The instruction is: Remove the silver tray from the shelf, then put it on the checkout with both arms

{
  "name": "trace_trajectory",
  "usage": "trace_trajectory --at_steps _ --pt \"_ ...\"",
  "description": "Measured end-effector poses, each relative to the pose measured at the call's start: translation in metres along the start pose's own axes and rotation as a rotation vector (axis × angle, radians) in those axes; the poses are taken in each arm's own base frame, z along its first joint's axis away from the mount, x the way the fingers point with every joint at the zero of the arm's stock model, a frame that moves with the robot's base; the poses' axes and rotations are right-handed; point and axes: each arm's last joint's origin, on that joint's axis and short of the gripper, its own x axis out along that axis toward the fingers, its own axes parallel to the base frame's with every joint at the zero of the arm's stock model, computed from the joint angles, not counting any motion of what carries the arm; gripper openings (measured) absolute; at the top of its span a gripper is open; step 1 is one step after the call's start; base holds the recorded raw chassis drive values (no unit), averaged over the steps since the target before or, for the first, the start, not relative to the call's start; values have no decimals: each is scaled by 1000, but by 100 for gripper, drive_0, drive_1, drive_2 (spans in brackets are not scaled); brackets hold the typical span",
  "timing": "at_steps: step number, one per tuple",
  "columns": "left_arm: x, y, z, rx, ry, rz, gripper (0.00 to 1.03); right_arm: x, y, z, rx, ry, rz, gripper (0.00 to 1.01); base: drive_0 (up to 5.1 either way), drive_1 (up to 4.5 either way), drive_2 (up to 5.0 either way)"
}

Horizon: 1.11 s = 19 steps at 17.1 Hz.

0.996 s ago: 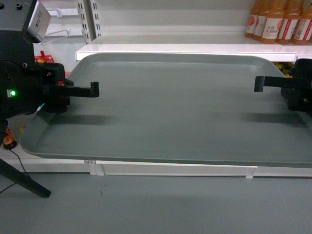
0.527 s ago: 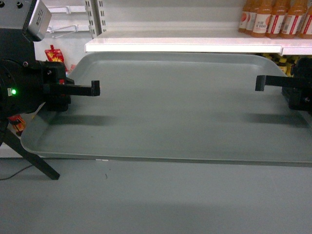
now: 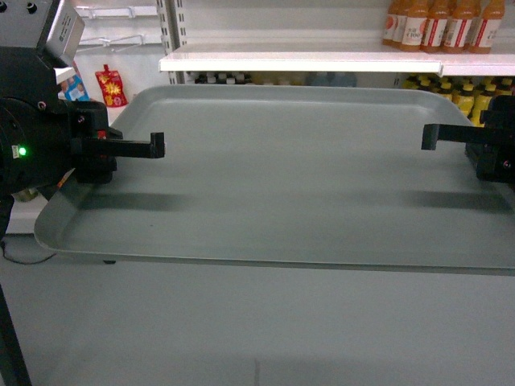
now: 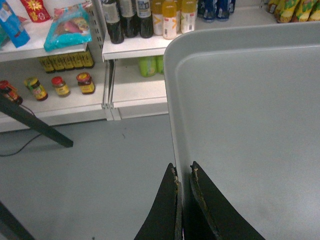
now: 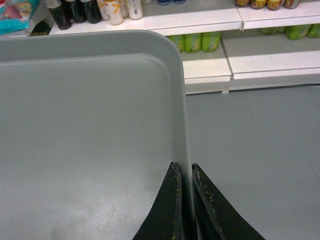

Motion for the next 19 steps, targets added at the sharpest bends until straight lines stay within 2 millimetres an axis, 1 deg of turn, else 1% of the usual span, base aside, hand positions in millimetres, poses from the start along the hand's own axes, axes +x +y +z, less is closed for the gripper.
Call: trace_trajectory --at_steps 19 --pt "0 0 0 0 -3 0 4 0 0 0 0 -1 0 3 7 -417 431"
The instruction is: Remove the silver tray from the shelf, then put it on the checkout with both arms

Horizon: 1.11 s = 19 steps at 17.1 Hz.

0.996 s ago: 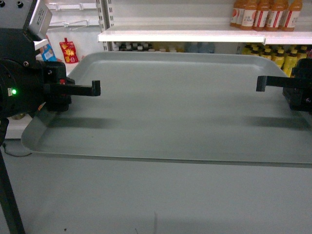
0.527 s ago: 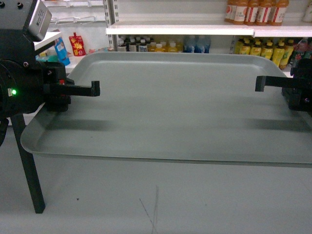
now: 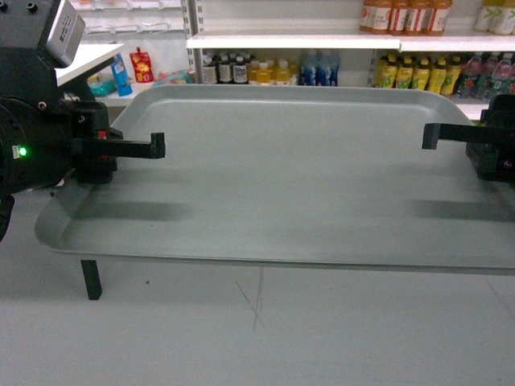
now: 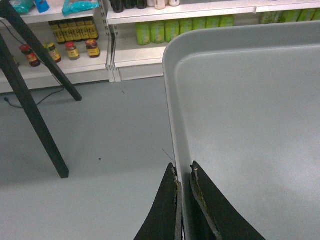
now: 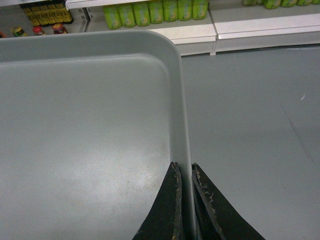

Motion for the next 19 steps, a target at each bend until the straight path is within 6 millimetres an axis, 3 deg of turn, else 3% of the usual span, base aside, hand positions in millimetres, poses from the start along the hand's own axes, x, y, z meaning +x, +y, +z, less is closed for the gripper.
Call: trace_trajectory --at_steps 5,14,19 --pt "0 0 0 1 1 1 4 0 0 0 -1 2 0 3 9 -416 434" --pt "-1 0 0 1 0 0 4 -1 0 1 0 0 0 3 0 0 0" --pt "-1 -1 1 2 -1 -4 4 -1 -2 1 2 1 -5 3 -486 319 178"
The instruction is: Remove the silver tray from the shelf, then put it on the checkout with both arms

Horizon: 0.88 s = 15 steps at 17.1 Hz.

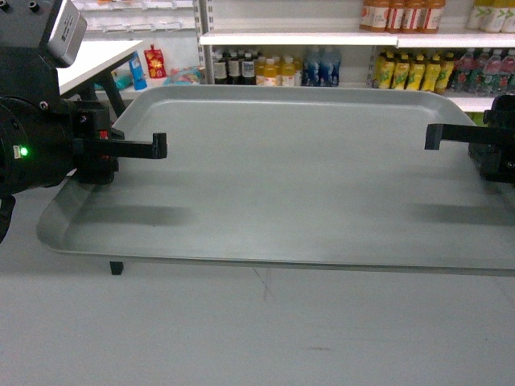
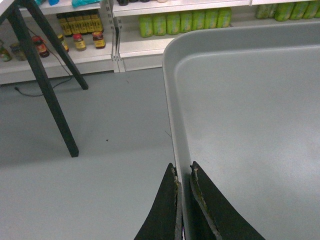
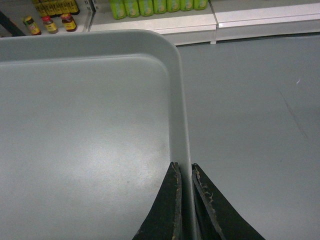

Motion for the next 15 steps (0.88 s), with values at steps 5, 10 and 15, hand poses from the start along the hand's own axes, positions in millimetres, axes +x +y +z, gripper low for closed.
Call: trace_trajectory --at_steps 5,10,15 --pt "0 0 0 -1 -2 0 4 0 0 0 1 -2 0 3 -489 257 257" --pt "0 1 0 -1 0 1 4 0 0 0 0 -3 3 3 -491 255 255" --pt "0 1 0 -1 -3 1 4 0 0 1 1 -7 5 3 -510 236 236"
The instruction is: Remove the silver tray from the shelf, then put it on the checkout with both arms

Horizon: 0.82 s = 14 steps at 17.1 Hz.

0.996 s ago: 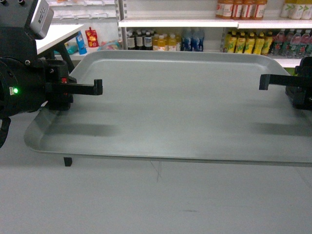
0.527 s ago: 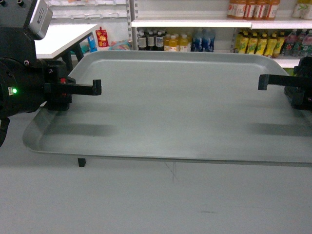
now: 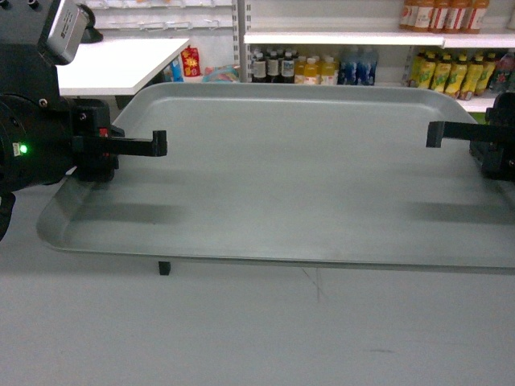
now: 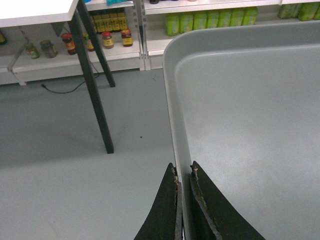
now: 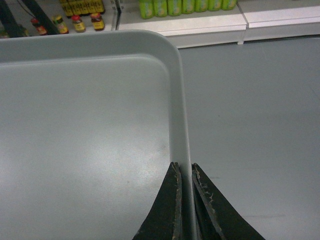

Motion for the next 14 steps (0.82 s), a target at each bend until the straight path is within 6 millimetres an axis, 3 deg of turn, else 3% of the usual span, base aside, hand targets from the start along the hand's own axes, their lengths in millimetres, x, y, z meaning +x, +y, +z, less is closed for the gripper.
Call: trace_trajectory --at_steps 14 --pt "0 1 -1 1 7 2 4 0 1 -1 -2 7 2 3 -506 240 240"
